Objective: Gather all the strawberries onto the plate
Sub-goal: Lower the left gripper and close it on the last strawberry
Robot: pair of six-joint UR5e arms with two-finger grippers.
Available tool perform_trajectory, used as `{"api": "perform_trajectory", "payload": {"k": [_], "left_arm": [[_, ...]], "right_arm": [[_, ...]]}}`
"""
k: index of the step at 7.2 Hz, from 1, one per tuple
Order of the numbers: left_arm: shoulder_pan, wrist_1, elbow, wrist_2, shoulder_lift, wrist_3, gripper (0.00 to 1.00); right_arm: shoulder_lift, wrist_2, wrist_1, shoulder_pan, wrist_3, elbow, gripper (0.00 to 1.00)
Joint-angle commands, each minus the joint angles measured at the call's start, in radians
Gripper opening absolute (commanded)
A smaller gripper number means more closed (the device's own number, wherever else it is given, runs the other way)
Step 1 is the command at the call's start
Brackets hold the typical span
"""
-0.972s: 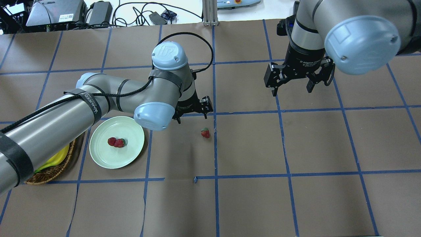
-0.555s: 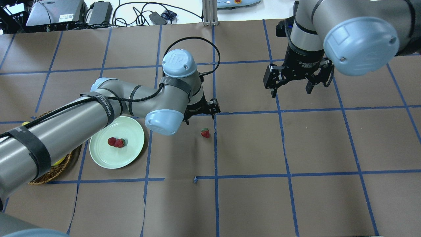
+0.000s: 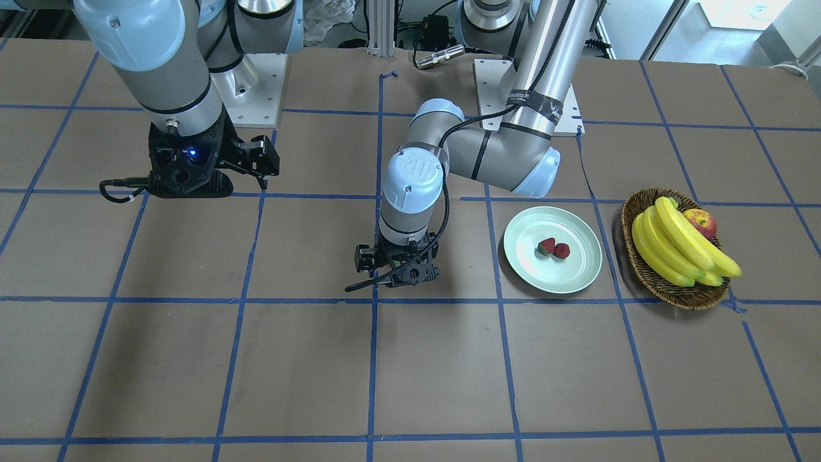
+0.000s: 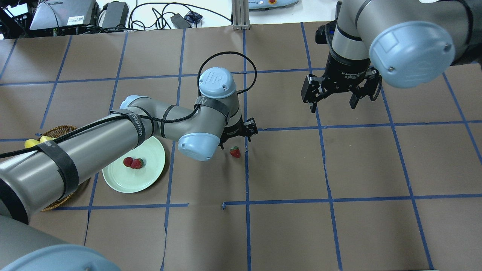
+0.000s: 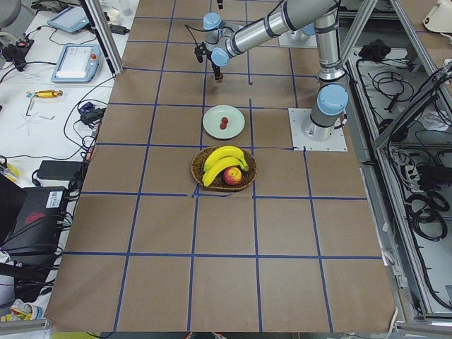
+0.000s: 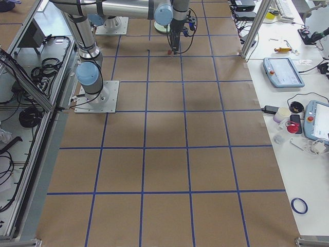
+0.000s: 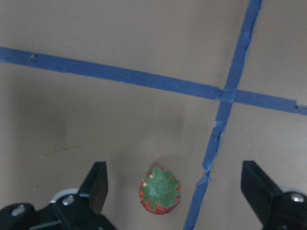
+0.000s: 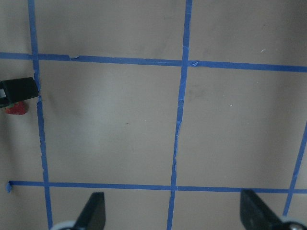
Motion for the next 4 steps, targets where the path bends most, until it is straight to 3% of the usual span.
{"api": "perform_trajectory", "payload": {"k": [1, 2, 4], "left_arm": [[-0.001, -0.001, -0.006, 0.003, -0.008, -0.012, 0.89], [-0.001, -0.002, -0.006, 0.002, -0.010, -0.008, 0.75], [-0.001, -0.008, -0.006, 0.002, -0.010, -0.008, 0.30]], "right_arm": [[0.000, -0.002, -0.001, 0.000, -0.003, 0.000, 1.00], [0.000, -0.001, -0.001, 0.000, -0.003, 0.000, 1.00], [0.000, -0.001, -0.003, 0.000, -0.003, 0.000, 1.00]]}}
